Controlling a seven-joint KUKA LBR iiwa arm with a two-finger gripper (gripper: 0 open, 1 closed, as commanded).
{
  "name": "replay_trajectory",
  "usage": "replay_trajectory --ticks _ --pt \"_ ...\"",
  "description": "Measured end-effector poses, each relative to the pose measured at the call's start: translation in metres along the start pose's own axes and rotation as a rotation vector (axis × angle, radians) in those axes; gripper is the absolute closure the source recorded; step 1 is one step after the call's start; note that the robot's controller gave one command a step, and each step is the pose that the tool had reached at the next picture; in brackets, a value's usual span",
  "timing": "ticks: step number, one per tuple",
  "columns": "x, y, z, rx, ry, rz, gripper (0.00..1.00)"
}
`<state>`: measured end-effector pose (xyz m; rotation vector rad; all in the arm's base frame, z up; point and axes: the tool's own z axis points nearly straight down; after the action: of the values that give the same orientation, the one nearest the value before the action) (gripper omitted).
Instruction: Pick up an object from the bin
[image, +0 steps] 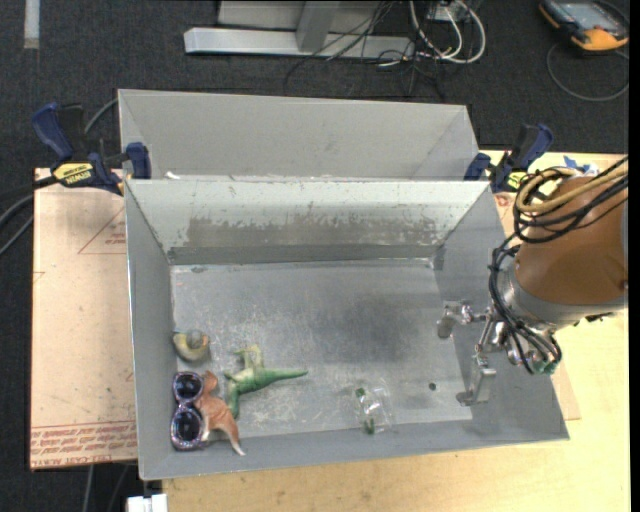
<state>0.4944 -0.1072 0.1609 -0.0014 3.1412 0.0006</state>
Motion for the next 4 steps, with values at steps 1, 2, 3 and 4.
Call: replay_trajectory --ticks 1,2,3,4 --pt "-0.004 0.041 0.061 -0.001 0.004 -0.102 0.00" --pt "0.007 0.075 0.067 -0.002 -0.001 -0.160 0.00" --pt "-0.011 0.099 0.092 -0.004 0.002 -0.141 0.00" --pt "0.000 0.106 0.090 -0.001 -0.009 -0.200 0.00"
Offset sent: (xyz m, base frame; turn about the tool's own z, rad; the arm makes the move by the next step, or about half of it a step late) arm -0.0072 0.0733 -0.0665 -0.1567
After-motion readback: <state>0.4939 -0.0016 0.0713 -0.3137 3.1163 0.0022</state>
